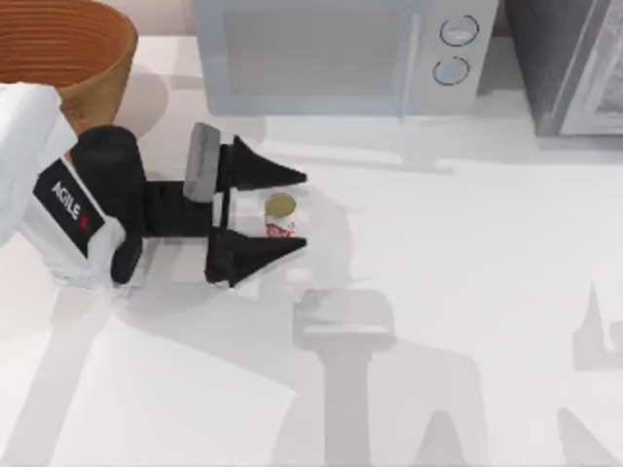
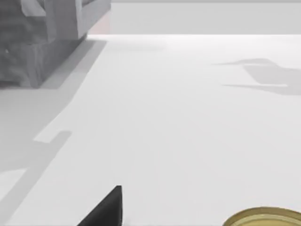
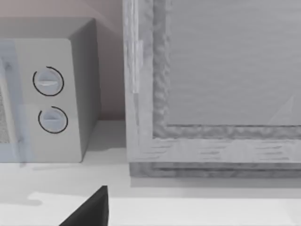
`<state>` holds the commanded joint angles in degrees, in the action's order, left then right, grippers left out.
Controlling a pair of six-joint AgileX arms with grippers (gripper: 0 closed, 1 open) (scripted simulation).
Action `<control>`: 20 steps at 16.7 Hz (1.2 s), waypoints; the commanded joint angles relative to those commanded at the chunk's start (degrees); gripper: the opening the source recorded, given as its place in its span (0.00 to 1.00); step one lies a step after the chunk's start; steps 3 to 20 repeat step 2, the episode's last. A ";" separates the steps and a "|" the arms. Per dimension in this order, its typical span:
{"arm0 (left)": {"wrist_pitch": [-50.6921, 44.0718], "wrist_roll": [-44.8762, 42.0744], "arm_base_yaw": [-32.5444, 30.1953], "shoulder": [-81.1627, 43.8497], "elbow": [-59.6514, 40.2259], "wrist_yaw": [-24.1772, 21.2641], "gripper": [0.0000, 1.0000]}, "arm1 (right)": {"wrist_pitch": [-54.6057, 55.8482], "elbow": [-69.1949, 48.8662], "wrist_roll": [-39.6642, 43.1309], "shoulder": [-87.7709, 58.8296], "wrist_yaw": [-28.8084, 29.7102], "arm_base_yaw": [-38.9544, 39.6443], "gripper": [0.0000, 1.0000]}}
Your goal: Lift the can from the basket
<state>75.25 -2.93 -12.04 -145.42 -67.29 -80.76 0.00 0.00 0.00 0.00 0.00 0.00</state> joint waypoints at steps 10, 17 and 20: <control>0.00 0.00 0.00 0.00 0.00 0.00 1.00 | 0.00 0.00 0.00 0.00 0.00 0.00 1.00; 0.00 0.00 0.00 0.00 0.00 0.00 1.00 | 0.00 0.00 0.00 0.00 0.00 0.00 1.00; 0.00 0.00 0.00 0.00 0.00 0.00 1.00 | 0.00 0.00 0.00 0.00 0.00 0.00 1.00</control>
